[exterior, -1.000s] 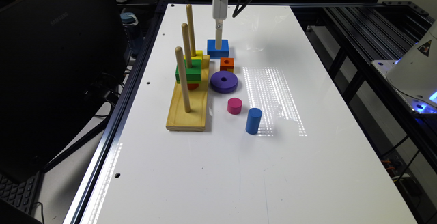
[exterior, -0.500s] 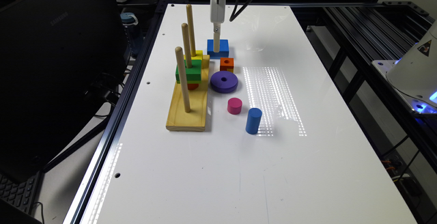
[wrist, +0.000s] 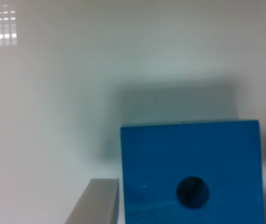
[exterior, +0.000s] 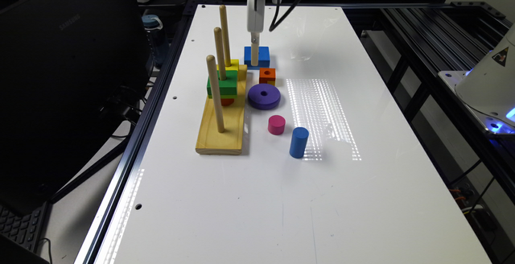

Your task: Pick up blue block.

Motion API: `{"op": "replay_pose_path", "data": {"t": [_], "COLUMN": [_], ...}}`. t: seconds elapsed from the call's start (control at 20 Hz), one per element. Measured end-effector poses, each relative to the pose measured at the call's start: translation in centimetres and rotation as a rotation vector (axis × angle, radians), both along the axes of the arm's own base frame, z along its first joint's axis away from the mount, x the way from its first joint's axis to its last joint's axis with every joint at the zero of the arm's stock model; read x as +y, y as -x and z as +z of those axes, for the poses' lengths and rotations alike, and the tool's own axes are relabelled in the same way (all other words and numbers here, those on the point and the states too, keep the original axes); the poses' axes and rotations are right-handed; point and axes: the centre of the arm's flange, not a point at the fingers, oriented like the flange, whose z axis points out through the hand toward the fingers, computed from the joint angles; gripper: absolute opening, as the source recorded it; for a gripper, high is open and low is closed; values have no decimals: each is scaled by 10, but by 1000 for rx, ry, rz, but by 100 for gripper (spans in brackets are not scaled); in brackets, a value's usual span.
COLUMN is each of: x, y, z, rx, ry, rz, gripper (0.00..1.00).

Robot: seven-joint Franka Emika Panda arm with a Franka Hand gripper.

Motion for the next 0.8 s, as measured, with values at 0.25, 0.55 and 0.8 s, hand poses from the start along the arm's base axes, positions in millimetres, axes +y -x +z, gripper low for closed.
{"op": "replay_pose_path", "data": {"t": [0.25, 0.55, 0.8], "x": [0, 0, -1], "y": [-1, 0, -1], "z": [0, -6, -17], "rx": [-2, 3, -3], "ry": [1, -2, 0], "rz": [0, 0, -1], "gripper": [100, 100, 100]}}
